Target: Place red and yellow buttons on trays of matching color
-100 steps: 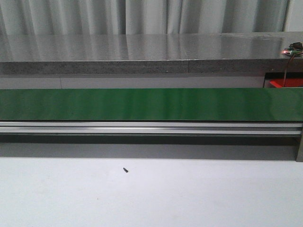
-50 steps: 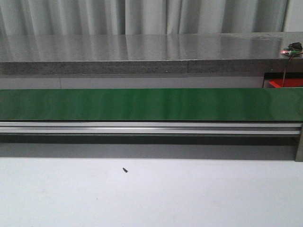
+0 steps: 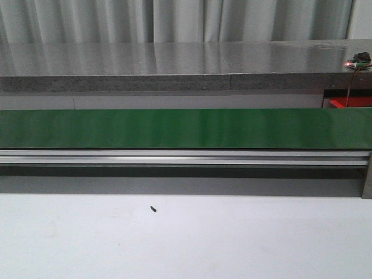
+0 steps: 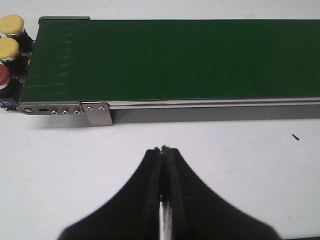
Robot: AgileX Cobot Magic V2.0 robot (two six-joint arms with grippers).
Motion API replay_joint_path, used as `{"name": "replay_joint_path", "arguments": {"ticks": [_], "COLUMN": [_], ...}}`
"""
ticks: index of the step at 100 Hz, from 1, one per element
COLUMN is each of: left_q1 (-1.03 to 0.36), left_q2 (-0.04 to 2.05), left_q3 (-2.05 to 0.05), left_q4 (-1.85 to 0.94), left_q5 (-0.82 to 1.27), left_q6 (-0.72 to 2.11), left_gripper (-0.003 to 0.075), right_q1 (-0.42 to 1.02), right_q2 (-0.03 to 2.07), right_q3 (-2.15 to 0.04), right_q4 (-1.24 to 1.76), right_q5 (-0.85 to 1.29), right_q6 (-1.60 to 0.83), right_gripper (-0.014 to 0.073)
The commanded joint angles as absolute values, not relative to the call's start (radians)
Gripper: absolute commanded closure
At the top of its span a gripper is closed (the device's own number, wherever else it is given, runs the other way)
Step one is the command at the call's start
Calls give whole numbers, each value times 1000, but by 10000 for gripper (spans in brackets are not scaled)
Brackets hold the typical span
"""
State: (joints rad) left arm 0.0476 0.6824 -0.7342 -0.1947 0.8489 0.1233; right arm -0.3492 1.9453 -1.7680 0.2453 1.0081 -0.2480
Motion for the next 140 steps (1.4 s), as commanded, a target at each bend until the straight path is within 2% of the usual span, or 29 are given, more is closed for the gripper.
{"name": "replay_joint_path", "arguments": {"ticks": [1,14,24,67,93,140], "left_q1": [40,40,40,40,40,40], "left_q2": [682,682,682,682,682,682], "left_q3": [-759,-759,-759,-759,-759,-759], "left_q4": [-208,-208,-208,-209,-209,-213], "left_q5": [785,785,785,785,785,795], "left_q6": [121,121,121,121,121,121], "left_gripper": [740,740,740,740,740,740], "right_q1": [-340,-305,-271,-110,-69,57], "right_q2": [1831,1743,1669,1357,1203,940], "right_q3": [-1770,-1678,-1585,-1140,-870,-603], "right_q4": [255,255,255,256,256,210], "right_q5": [994,943,879,612,431,327], "right_q6": [-251,-250,-250,-137,-65,-66], "right_gripper": [320,545,669,660,660,660]}}
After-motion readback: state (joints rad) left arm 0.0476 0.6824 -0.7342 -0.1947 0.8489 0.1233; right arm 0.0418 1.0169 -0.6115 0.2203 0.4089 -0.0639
